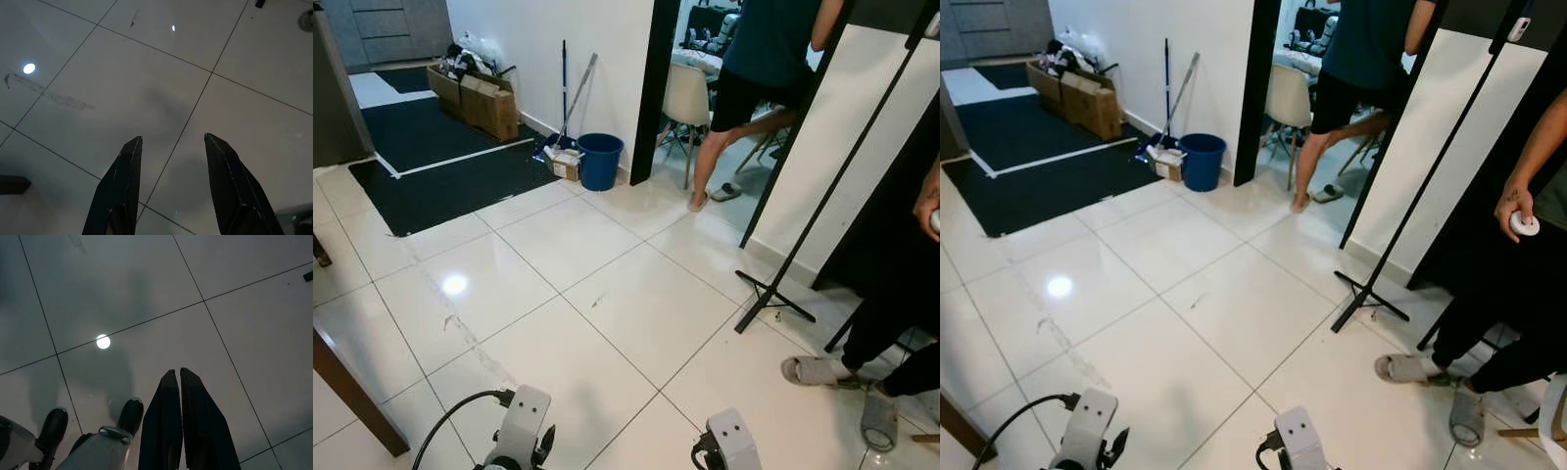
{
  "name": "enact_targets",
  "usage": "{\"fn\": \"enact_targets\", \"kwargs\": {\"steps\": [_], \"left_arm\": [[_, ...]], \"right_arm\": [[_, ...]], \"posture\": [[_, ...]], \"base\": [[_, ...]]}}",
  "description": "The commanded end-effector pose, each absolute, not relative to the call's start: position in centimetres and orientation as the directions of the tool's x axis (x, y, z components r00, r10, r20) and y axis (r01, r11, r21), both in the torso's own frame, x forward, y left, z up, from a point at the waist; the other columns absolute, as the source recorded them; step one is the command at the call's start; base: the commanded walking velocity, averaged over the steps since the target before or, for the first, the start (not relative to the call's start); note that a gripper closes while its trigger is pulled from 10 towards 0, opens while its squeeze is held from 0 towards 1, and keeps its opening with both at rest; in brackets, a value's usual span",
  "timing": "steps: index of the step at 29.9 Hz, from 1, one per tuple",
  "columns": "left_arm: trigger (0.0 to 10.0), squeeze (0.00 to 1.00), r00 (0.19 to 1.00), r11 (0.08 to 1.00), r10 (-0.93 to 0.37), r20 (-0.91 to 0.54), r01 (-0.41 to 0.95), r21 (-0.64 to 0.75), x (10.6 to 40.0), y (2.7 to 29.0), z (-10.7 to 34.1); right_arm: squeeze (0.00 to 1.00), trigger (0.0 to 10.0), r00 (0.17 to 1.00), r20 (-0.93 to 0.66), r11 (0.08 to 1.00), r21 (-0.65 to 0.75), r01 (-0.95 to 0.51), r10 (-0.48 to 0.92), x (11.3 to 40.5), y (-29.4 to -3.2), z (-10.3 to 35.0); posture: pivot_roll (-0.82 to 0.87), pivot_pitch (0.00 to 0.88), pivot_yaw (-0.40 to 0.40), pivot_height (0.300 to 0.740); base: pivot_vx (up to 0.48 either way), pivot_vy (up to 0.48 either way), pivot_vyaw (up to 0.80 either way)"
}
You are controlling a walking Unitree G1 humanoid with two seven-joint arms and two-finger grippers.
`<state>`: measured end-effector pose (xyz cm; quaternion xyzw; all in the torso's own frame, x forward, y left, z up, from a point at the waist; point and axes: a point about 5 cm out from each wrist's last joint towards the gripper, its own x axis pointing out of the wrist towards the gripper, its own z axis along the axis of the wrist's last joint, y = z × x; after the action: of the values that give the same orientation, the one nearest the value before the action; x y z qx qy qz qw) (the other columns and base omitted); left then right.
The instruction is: Setting the table
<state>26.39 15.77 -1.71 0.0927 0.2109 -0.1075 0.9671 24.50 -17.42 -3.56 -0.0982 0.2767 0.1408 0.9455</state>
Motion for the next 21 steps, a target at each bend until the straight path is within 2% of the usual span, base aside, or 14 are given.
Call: {"fn": "enact_targets", "kwargs": {"steps": [1, 21], "left_arm": [[10.0, 0.0, 0.881, 0.958, -0.172, -0.442, 0.254, 0.134, 26.2, 15.73, -1.9], [10.0, 0.0, 0.883, 0.958, -0.162, -0.44, 0.248, 0.143, 26.42, 16.31, -1.66]], "right_arm": [[0.0, 10.0, 0.809, -0.552, 0.945, -0.107, -0.309, 0.202, 24.32, -17.84, -3.62], [0.0, 10.0, 0.808, -0.545, 0.941, -0.097, -0.325, 0.223, 24.71, -17.22, -3.4]], "posture": [[-0.05, 0.091, -0.008, 0.74], [-0.03, 0.093, -0.008, 0.74]], "base": [[0.0, 0.0, 0.0], [0.0, 0.0, 0.0]]}}
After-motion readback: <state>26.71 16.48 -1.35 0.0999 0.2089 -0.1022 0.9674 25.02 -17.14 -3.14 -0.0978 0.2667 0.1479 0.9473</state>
